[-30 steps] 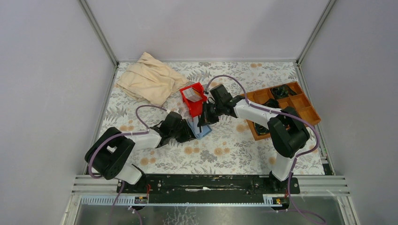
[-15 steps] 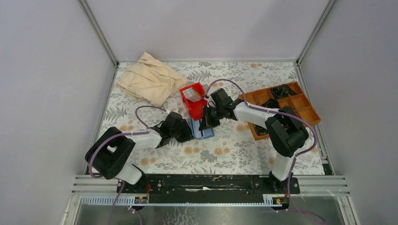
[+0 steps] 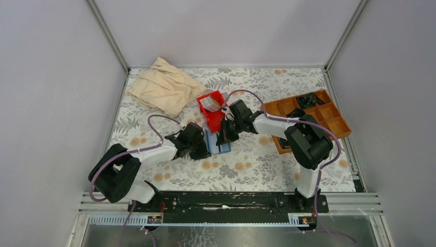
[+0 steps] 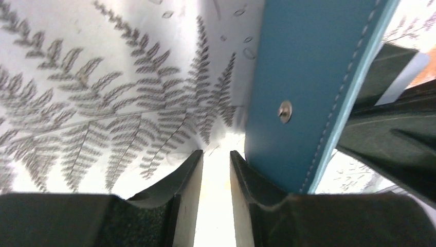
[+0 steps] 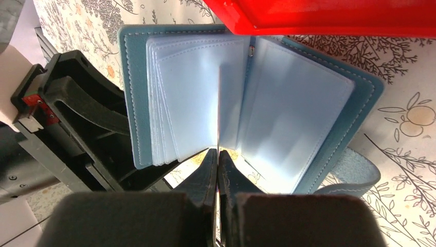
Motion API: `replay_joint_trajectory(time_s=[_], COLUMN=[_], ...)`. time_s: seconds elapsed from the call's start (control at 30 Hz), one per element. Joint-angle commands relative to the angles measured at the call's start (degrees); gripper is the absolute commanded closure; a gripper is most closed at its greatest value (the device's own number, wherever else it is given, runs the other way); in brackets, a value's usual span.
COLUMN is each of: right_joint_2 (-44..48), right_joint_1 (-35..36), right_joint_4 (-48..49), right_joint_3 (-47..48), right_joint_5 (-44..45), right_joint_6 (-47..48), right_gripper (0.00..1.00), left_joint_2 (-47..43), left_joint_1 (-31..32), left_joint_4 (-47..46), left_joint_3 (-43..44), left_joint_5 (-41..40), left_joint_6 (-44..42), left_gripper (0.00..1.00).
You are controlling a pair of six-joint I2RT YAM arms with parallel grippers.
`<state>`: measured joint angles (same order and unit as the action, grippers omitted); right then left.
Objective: Put the credit cards into the card holder
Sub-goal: Open the card holder at the center of the board.
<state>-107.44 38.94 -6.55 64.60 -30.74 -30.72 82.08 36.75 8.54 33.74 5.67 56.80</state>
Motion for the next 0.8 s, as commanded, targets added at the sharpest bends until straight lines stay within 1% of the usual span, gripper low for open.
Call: replay_joint_trajectory(time_s=[0.0,0.17,0.37,0.6,0.77], right_joint_2=[0.44,0.69,0.14,-0.39,-0.75], right_joint_1=[1.13,1.39,1.71,2.11,2.18], right_joint_4=[2.29,2.19,2.27,1.47,1.2], right_joint_3=[0.01,0.18,0.27,0.62,1.03], right_joint_5=[0.18,0.76,1.4,2.91,3.56], right_joint_6=[0.61,1.05,1.24,1.78,1.95], right_gripper=[1.0,1.0,1.0,1.0,1.0], left_joint_2=[0.5,-1.53,-6.12,-7.75,-7.43], left_joint_1=[1.44,2.93,3.48,3.49,3.54], left_joint_4=[21.58,28.47,34.9,35.37,30.06], left_joint_3=[1.09,5.07,11.29,21.52,24.96], left_joint_5=[-5.08,-5.88,-7.96,-9.62,-8.18], left_joint_6=[-2.07,-1.31,-0.44,-1.52,-4.06], left_gripper=[0.65,0.64,0.63,0.6,0.61])
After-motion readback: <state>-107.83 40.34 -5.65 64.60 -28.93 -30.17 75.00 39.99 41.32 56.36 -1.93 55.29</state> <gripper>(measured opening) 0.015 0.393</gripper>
